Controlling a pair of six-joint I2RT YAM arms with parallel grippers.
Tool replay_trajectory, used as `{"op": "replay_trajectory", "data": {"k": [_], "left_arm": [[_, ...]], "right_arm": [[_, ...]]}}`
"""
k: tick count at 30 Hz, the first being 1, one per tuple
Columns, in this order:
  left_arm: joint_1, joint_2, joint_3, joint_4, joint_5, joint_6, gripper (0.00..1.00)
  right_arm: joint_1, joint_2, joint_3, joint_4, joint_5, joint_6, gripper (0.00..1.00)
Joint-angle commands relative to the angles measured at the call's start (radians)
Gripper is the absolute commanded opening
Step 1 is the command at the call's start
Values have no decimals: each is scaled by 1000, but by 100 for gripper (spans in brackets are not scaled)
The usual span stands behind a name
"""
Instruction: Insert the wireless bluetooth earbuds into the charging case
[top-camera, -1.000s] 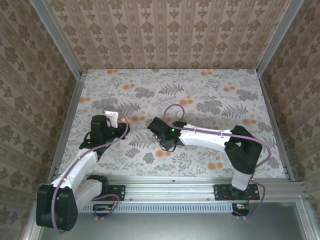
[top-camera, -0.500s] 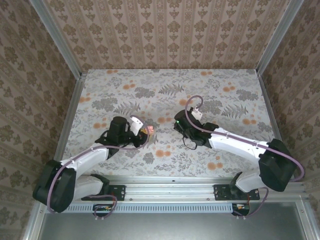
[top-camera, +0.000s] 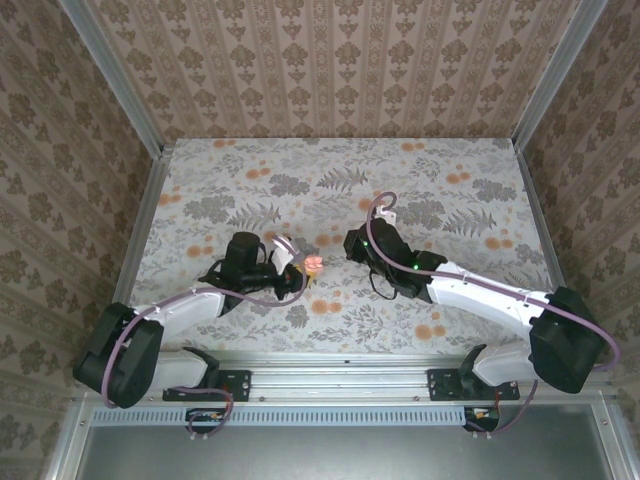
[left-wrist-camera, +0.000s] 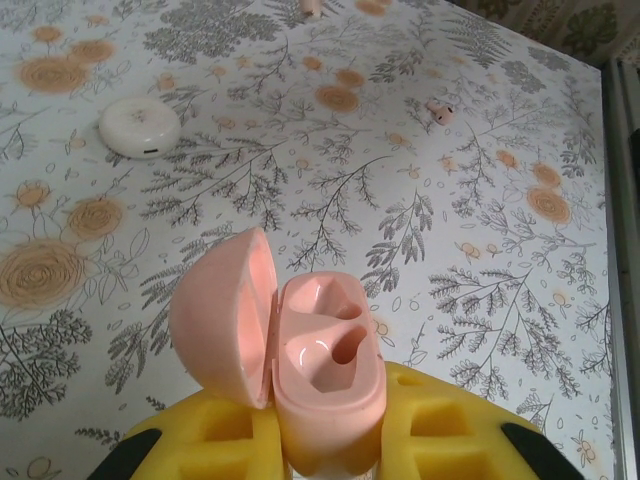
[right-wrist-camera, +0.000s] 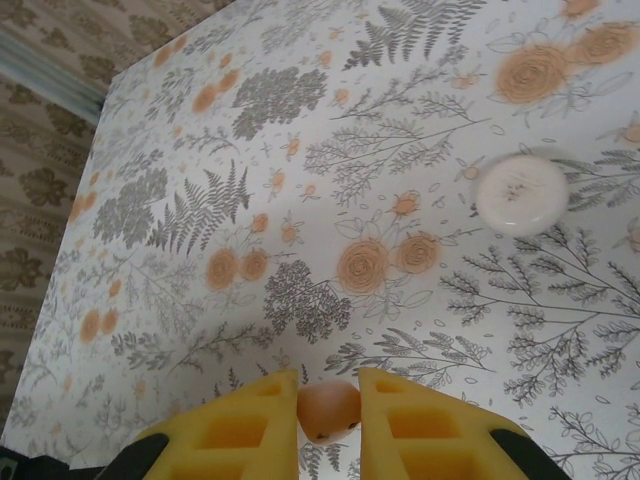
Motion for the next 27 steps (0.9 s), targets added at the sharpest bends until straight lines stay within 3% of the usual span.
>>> {"op": "replay_trajectory", "data": {"k": [1, 27], "left_arm": [[-9, 5, 13, 38, 40, 44, 0], [-14, -14, 42, 87, 19, -6, 0]], "right_arm": [[17, 4, -11, 73, -42, -95, 18], [135, 75, 5, 148, -51, -164, 19]]}}
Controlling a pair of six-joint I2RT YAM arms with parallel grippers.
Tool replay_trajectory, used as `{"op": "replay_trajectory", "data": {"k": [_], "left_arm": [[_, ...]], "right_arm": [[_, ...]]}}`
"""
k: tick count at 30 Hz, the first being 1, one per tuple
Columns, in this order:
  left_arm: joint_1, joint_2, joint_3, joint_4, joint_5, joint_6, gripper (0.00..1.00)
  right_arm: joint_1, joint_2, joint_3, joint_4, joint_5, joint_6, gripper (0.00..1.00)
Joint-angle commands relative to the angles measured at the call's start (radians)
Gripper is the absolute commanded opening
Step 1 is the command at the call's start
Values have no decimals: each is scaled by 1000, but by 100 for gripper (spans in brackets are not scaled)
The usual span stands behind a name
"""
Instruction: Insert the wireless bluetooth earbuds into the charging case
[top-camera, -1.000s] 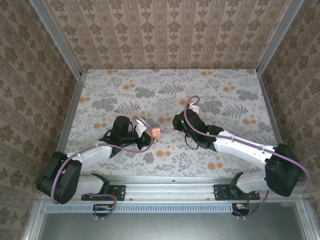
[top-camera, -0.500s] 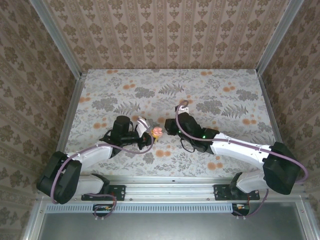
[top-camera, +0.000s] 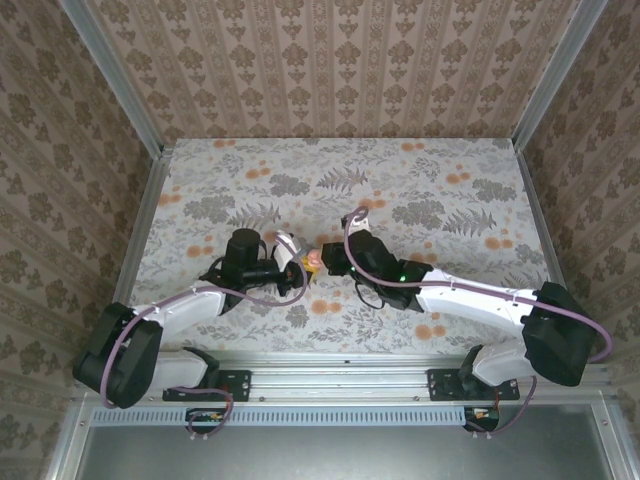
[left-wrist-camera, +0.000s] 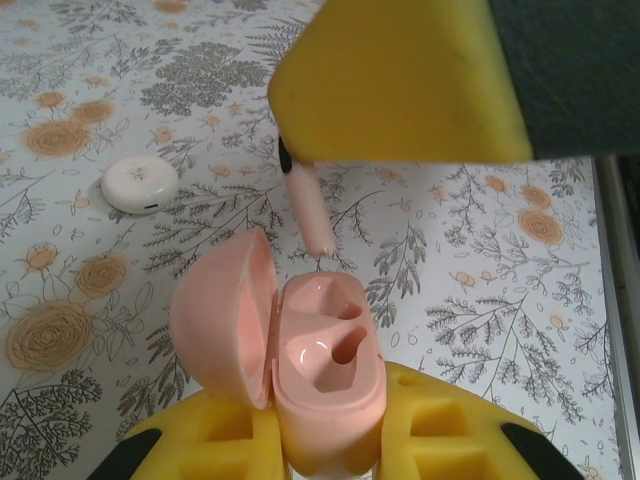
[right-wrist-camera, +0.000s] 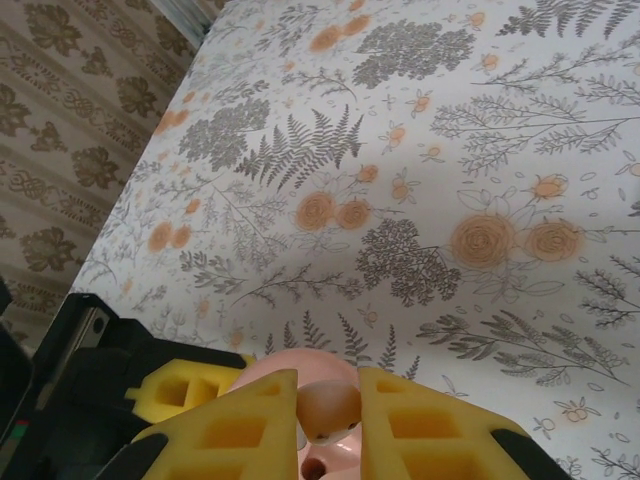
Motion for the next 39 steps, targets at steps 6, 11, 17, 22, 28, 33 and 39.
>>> {"op": "replay_trajectory", "data": {"k": [6, 11, 17, 22, 28, 33, 39], "left_arm": [[-6, -19, 21, 53, -5, -28, 0], [-6, -33, 19, 57, -9, -31, 0], [-6, -38, 15, 50, -31, -26, 0], [-5, -38, 12, 52, -50, -28, 0], [-4, -41, 13, 66, -50, -35, 0], [-5, -48, 16, 69, -51, -36, 0], [-5, -54, 18, 69, -48, -37, 0]], "right_arm": [[24, 44, 18, 16, -9, -32, 18], [27, 49, 24, 15, -8, -34, 18], [34, 37, 30, 7, -8, -45, 18], [45, 28, 29, -15, -10, -55, 18], [48, 33, 23, -19, 1, -63, 19], [49, 40, 29, -14, -12, -68, 19], [50, 40, 34, -9, -30, -68, 27]]}}
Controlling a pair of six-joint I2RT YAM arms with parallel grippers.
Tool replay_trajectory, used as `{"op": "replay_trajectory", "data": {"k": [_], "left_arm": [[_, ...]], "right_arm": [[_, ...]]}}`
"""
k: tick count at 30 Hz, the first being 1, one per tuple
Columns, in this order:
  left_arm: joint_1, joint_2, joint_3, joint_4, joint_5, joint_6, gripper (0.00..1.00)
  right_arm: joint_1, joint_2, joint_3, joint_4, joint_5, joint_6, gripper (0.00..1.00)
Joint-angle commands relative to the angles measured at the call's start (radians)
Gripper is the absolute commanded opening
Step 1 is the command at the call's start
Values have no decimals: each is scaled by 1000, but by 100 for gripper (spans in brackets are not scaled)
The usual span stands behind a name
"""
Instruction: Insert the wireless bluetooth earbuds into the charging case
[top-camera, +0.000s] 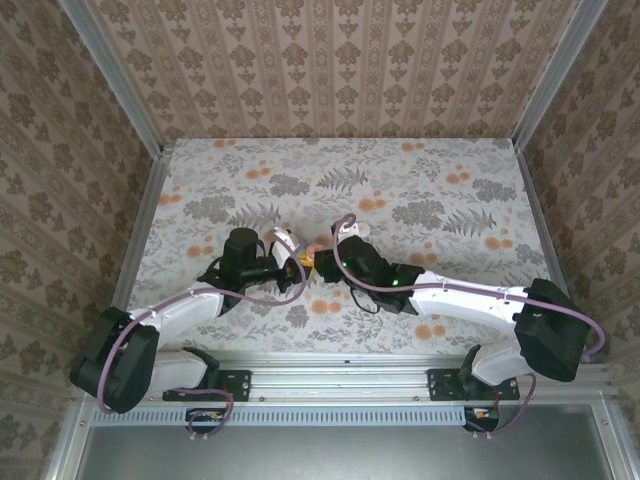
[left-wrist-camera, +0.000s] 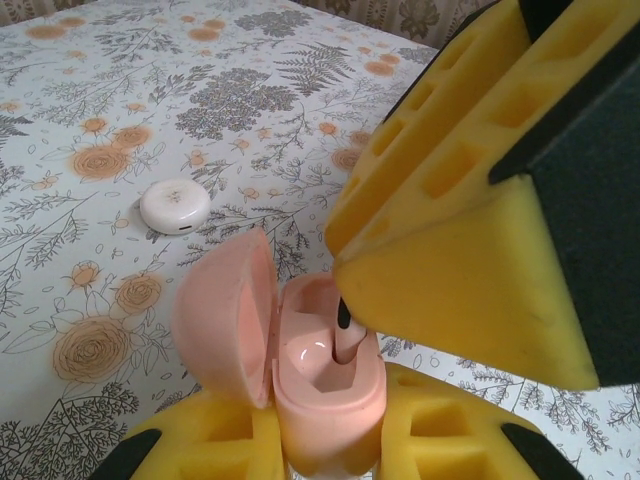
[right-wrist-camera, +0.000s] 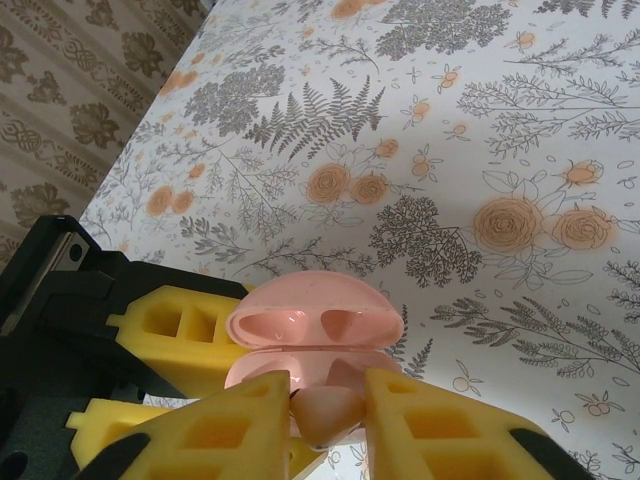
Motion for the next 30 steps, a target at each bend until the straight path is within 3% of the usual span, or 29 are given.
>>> {"op": "replay_trajectory", "data": {"k": [1, 7, 20, 30], "left_arm": [[-5, -27, 18, 44, 1, -14, 0], [-6, -41, 7, 39, -1, -10, 0], [-15, -118, -46, 33, -24, 86, 0], [-44, -173, -77, 17, -82, 181, 0]], "right_arm": [[9, -1, 23, -10, -28, -17, 29], [8, -63, 17, -12, -8, -18, 41], [-8, -247, -7, -124, -19, 12, 43], [-39, -280, -9, -149, -307, 176, 41]]}}
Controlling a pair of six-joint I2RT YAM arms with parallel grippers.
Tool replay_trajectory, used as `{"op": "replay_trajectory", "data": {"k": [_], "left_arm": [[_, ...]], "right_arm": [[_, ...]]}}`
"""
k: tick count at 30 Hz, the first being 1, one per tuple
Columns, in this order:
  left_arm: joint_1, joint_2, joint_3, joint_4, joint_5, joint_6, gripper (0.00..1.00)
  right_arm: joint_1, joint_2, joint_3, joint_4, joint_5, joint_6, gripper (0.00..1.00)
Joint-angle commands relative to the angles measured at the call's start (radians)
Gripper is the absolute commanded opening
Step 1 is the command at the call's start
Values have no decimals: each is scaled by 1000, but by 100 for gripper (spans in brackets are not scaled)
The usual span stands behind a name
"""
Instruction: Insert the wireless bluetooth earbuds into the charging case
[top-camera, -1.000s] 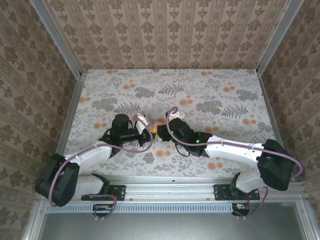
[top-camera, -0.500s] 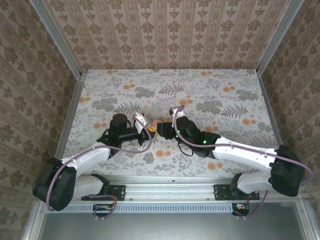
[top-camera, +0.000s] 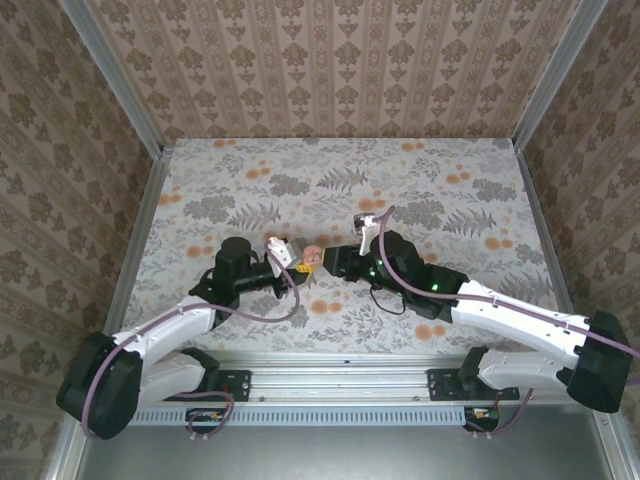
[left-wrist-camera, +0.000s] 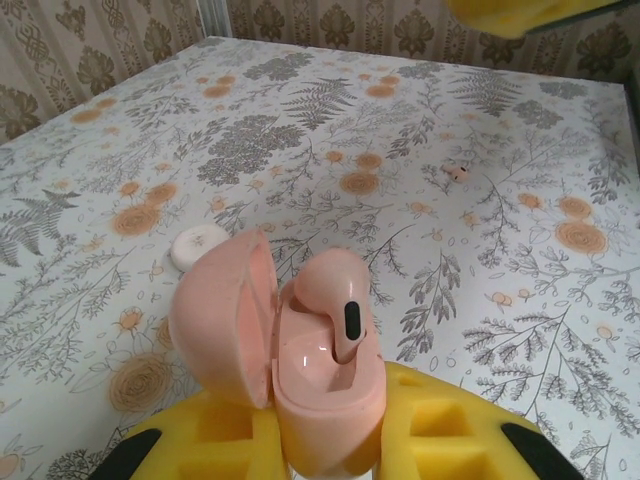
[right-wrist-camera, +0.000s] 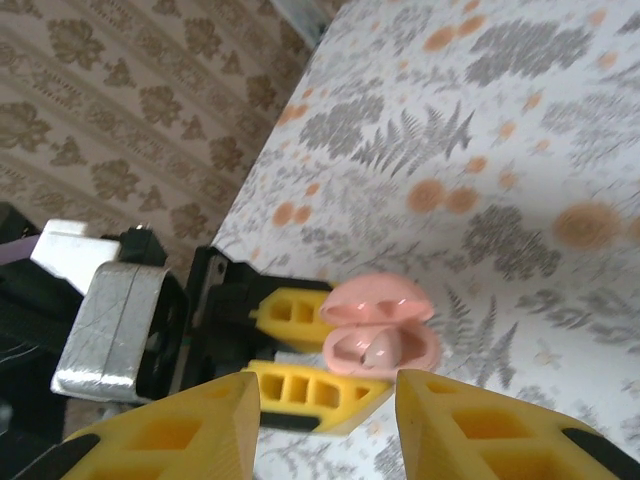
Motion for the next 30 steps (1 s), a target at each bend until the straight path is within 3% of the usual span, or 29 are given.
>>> {"op": "replay_trajectory", "data": {"k": [1, 5, 12, 30], "left_arm": [[-14, -26, -8, 3, -22, 62, 0], [-24, -46, -17, -7, -39, 84, 0], [-37, -76, -26, -25, -55, 118, 0], [-50, -90, -17, -45, -72, 124, 0]], "right_arm": [[-8, 7, 24, -53, -136, 102, 41], [-12, 39, 56, -86, -187, 174, 40], [-24, 64, 57, -121, -170, 277, 38], [-46, 151, 93, -66, -228, 305, 31]]}}
